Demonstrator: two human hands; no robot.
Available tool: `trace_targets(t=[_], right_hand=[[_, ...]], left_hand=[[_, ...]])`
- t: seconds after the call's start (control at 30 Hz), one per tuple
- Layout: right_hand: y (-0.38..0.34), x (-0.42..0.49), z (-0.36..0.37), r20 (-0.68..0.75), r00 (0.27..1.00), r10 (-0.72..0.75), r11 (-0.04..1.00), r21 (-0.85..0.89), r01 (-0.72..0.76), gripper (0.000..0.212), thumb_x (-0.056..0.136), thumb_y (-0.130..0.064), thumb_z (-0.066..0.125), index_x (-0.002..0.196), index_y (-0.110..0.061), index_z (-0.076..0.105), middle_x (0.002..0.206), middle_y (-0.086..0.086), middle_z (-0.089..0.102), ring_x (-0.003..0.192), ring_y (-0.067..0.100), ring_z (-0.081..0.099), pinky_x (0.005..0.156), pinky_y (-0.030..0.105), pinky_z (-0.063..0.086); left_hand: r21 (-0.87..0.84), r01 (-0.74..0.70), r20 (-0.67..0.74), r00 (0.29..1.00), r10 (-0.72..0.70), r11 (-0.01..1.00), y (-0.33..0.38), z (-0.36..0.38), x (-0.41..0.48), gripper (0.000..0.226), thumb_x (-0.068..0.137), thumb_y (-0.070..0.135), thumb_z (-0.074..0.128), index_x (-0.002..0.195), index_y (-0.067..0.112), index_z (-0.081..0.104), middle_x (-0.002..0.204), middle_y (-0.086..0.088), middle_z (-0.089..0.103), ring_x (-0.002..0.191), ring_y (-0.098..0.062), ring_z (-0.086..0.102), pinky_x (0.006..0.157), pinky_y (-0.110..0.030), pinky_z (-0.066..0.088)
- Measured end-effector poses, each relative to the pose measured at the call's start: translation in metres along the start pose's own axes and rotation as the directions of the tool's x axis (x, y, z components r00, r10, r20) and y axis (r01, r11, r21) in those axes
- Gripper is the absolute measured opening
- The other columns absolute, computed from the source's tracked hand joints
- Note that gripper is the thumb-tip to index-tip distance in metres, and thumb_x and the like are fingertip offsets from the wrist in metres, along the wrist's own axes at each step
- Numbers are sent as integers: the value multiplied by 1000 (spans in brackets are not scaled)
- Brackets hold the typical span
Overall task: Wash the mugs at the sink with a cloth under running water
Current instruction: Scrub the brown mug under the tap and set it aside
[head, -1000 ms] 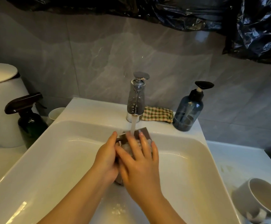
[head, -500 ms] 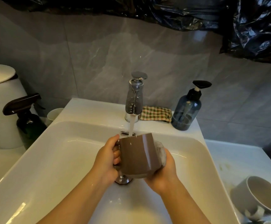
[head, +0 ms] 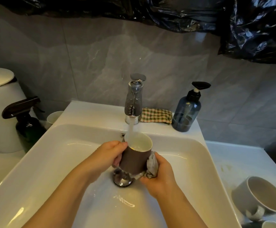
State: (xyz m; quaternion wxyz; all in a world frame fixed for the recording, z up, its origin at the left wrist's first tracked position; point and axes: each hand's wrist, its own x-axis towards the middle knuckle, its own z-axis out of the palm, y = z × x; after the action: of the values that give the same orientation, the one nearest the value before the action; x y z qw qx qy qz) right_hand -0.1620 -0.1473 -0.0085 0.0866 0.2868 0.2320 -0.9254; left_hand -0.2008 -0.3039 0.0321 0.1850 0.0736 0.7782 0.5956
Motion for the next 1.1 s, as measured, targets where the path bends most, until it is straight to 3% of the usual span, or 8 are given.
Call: trace_targets(t=[0.23, 0.33, 0.43, 0.57, 0.7, 0.87, 0.97, 1.1], right_hand=[[4, 6, -3, -170, 909, -380, 826, -505, 251, 22, 87, -31, 58, 86, -12, 47, 69, 8, 42, 58, 21, 39, 50, 28, 35], [-1, -8, 6, -132, 762, -633, 571, -744, 346, 25, 88, -29, 60, 88, -14, 40, 78, 7, 54, 66, 20, 55, 62, 36, 50], [-6, -28, 22, 182, 627, -758, 211, -840, 499, 25, 86, -23, 66, 88, -32, 43, 106, -6, 41, 83, 6, 52, 79, 25, 51], [-1, -30, 32, 659, 533, -531, -328, -740, 587, 18, 81, -16, 70, 94, -26, 65, 101, -17, 35, 96, -10, 40, 83, 2, 34], [-4, -22, 36, 812, 552, -191, -786, -463, 410, 18, 83, -28, 63, 98, -20, 69, 90, -1, 66, 92, 18, 54, 78, 27, 35], [2, -28, 50, 691, 721, -49, -767, -488, 415, 22, 93, -23, 48, 108, -13, 62, 102, 10, 62, 84, 25, 55, 68, 28, 37], [-9, -31, 67, 399, 893, 208, -654, -623, 430, 21, 92, -14, 45, 106, -11, 61, 106, 7, 56, 84, 16, 45, 72, 26, 35], [-17, -28, 78, 185, 943, 278, -735, -590, 333, 14, 91, -14, 50, 102, -12, 58, 99, 6, 57, 89, 23, 52, 78, 32, 44]], left_hand=[[-106, 165, 90, 984, -156, 981, 13, -2, -17, 34, 97, 27, 46, 66, 13, 46, 57, -1, 43, 58, -12, 43, 71, -35, 55], [-138, 150, -57, 986, -159, 979, 9, -5, -16, 38, 96, 24, 48, 61, 14, 41, 52, 1, 35, 54, -13, 36, 60, -30, 49], [-103, 122, -149, 979, -136, 987, -1, -7, -17, 38, 96, 22, 48, 60, 15, 38, 46, 6, 32, 51, -14, 32, 55, -26, 43], [-42, 44, -167, 985, -51, 998, -10, -4, -17, 39, 94, 18, 51, 56, 15, 42, 41, 11, 36, 50, -12, 37, 55, -25, 43], [60, -7, -107, 994, 13, 998, -15, -5, -19, 37, 93, 16, 54, 56, 16, 46, 44, 13, 44, 54, -9, 43, 55, -20, 43], [60, -6, -21, 1000, 7, 998, -15, -11, -18, 38, 92, 17, 55, 57, 16, 41, 50, 8, 41, 52, -8, 41, 54, -20, 43], [29, -29, -59, 998, 30, 999, -17, -9, -17, 40, 90, 14, 58, 54, 17, 40, 50, 7, 40, 54, -11, 39, 53, -20, 39], [22, -37, -49, 998, 38, 999, -19, -4, -15, 41, 90, 15, 57, 54, 18, 39, 47, 10, 40, 54, -10, 39, 52, -18, 38]])
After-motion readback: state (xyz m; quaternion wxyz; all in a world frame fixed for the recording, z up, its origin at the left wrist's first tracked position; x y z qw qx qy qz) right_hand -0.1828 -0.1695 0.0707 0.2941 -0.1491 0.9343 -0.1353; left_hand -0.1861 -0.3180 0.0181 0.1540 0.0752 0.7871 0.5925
